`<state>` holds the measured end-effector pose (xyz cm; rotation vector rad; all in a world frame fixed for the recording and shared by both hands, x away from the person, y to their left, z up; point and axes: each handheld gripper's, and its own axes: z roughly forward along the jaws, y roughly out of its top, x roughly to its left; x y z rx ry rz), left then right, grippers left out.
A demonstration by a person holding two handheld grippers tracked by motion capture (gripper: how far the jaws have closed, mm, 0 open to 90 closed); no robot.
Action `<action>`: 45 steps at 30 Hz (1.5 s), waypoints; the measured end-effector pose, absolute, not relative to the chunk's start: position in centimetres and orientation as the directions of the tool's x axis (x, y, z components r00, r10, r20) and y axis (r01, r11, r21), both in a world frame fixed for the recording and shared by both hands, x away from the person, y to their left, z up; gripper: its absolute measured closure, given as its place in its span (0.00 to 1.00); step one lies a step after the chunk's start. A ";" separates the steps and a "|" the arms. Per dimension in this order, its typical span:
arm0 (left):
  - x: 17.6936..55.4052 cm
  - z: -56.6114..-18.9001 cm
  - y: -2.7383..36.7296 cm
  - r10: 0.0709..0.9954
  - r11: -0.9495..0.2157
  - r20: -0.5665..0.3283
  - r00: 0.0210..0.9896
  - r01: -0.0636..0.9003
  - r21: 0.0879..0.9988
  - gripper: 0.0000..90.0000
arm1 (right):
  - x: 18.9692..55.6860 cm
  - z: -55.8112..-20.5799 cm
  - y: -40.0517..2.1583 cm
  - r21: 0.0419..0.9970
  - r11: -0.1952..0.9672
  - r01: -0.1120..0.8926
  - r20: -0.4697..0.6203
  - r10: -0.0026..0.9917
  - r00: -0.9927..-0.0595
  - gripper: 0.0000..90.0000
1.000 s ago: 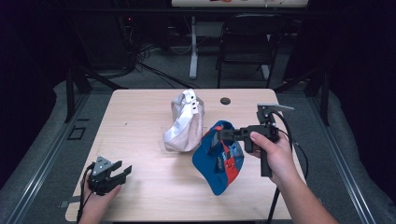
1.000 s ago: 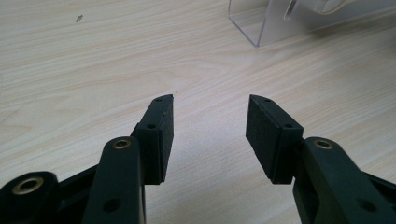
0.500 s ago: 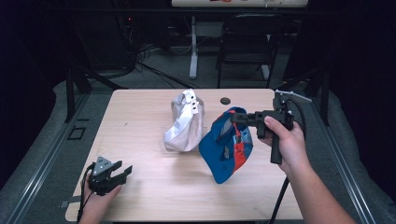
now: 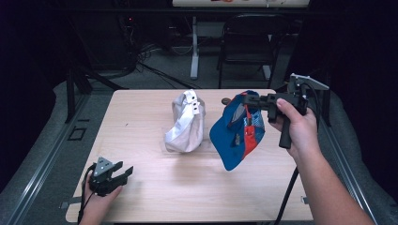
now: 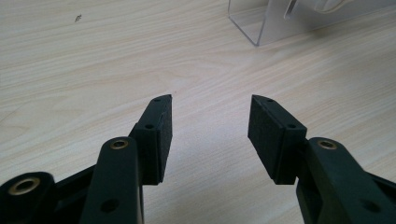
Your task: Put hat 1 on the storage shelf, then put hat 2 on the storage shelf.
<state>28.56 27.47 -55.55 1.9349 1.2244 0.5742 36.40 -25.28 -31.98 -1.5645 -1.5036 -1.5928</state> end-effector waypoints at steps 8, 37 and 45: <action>28.6 -55.6 27.4 0.898 -0.247 -0.024 0.439 0.549 0.798 0.56 | 37.7 -30.6 -25.8 0.382 -0.375 0.845 0.894 0.383 -0.234 0.87; 28.8 -55.6 27.3 0.891 -0.253 -0.029 0.453 0.549 0.796 0.55 | 40.8 -30.3 -24.9 0.371 -0.495 0.785 0.886 0.441 -0.141 0.87; 29.1 -55.7 27.3 0.891 -0.243 -0.038 0.452 0.548 0.800 0.55 | 41.1 -31.0 -24.3 0.363 -0.499 0.787 0.883 0.453 -0.120 0.87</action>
